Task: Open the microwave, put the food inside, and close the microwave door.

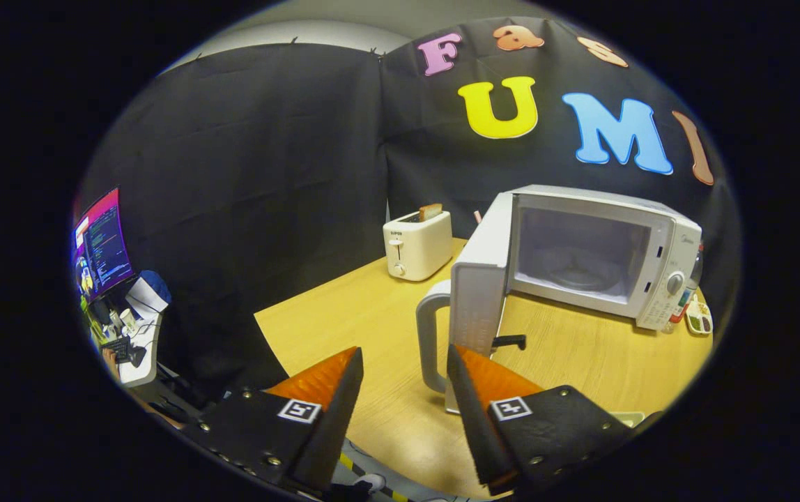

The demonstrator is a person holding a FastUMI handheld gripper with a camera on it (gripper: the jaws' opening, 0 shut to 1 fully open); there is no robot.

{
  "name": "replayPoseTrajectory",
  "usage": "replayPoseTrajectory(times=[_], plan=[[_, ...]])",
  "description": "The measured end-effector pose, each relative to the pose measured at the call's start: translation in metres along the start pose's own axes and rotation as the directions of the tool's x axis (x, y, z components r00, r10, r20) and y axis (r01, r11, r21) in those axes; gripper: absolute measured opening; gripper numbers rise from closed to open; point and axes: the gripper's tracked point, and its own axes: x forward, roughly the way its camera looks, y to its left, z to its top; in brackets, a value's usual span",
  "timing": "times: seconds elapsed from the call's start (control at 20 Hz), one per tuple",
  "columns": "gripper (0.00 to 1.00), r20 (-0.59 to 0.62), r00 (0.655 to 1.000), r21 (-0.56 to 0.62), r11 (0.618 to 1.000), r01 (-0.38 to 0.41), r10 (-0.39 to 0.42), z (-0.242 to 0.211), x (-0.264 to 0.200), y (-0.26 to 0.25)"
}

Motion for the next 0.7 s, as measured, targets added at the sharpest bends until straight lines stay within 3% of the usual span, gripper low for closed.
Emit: replayPoseTrajectory(times=[0.05,0.15,0.4,0.7], plan=[[0.87,0.010,1.000,-0.004,1.000,0.011,-0.011,0.000,-0.006,-0.007],[0.97,0.030,0.999,-0.003,0.999,0.040,-0.040,0.003,-0.018,-0.023],[0.97,0.039,0.982,0.000,0.983,0.184,-0.184,-0.010,-0.046,-0.084],[0.97,-0.016,0.939,0.021,0.939,0.344,-0.344,-0.040,-0.073,-0.160]])
